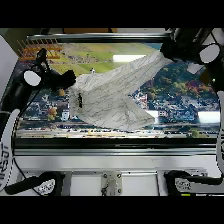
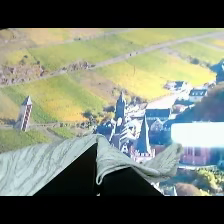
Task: Fold the clothes and pants, and hang the long-sleeved shirts on hangers.
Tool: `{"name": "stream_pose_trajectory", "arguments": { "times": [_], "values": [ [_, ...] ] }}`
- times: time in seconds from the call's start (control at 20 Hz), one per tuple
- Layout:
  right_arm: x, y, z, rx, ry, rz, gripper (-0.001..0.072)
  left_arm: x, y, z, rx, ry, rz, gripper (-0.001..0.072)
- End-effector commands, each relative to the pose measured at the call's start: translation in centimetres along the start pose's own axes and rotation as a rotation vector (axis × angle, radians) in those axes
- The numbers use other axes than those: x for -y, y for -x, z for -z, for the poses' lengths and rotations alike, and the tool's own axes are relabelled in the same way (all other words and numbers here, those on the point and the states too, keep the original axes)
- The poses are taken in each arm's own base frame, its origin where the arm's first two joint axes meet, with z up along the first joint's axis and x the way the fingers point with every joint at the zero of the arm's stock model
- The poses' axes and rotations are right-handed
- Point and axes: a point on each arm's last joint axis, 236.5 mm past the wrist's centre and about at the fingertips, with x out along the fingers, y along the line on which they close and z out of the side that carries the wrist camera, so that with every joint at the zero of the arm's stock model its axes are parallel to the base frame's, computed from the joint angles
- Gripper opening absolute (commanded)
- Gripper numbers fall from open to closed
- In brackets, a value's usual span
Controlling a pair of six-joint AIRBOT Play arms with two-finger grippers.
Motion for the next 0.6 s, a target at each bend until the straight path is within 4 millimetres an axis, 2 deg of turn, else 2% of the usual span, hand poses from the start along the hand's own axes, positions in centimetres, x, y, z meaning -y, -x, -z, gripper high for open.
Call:
{"name": "stream_pose_trajectory", "arguments": {
  "times": [0.0, 0.1, 0.25, 0.4, 0.55],
  "values": [
    [0.6, -0.1, 4.6, -0.179, 0.024, 0.03, 0.0007, -4.7, -2.8, -1.8, -0.075, 0.029, -0.047, 0.0022],
    [1.0, 1.9, 7.7, -0.28, 0.089, 0.085, 0.0008, -6.2, -2.3, -1.2, -0.129, 0.006, -0.064, 0.0022],
    [0.9, 5.4, 13.5, -0.411, 0.085, 0.108, 0.0007, -7.9, -1.6, 1.3, -0.223, -0.034, -0.077, 0.0022],
    [0.6, 8.2, 19.8, -0.51, 0.096, 0.101, 0.0008, -10.5, -1.1, 4.8, -0.254, 0.023, -0.112, 0.0022],
    [1.8, 9.9, 27.0, -0.634, 0.078, 0.116, 0.0009, -12.4, -0.8, 9.5, -0.317, 0.005, -0.13, 0.0022]
  ]
}}
